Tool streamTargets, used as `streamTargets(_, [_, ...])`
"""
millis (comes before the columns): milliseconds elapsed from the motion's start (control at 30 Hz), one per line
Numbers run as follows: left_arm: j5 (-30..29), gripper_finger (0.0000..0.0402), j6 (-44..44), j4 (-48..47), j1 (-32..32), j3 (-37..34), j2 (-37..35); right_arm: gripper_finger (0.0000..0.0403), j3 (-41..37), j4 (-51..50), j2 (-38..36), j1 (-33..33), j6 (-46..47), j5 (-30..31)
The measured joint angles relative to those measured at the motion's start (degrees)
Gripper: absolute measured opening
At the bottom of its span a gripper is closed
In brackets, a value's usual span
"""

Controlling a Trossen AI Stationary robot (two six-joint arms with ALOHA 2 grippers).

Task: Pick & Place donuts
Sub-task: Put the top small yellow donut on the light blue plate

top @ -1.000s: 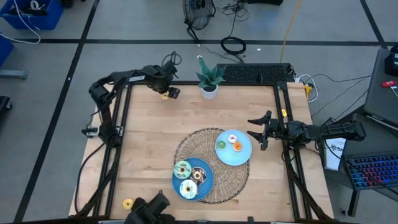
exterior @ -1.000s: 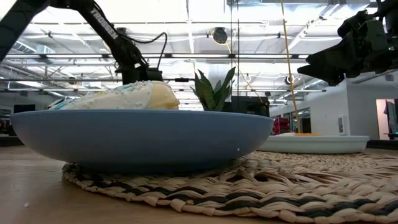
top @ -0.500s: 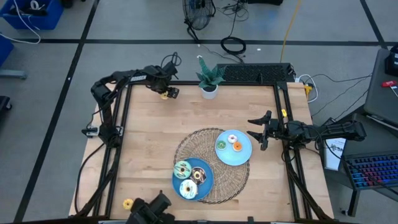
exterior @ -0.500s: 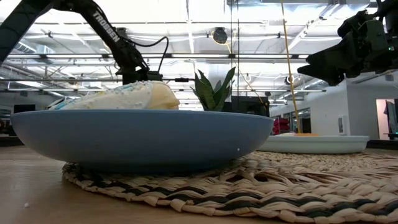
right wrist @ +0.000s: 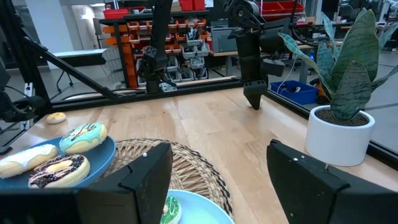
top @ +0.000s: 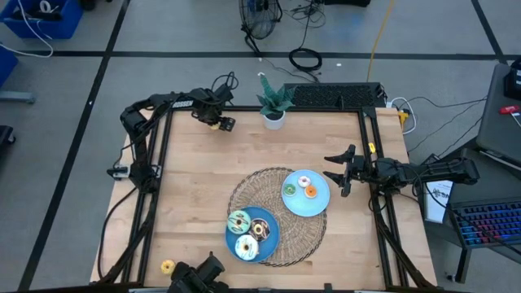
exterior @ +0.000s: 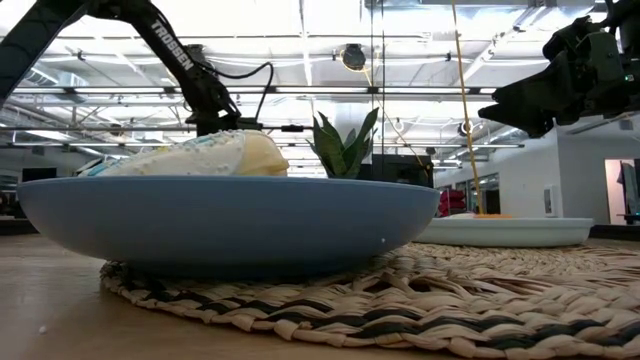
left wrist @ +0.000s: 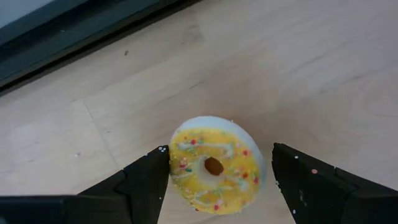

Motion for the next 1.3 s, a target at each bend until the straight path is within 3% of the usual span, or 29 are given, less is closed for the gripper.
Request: streamTargets(1300, [0.1,0.0282,-0.5,-1.8,0.2,0.7,-0.1,0.0242,0.0,0.0,0.0,0.0,0.0,0.0])
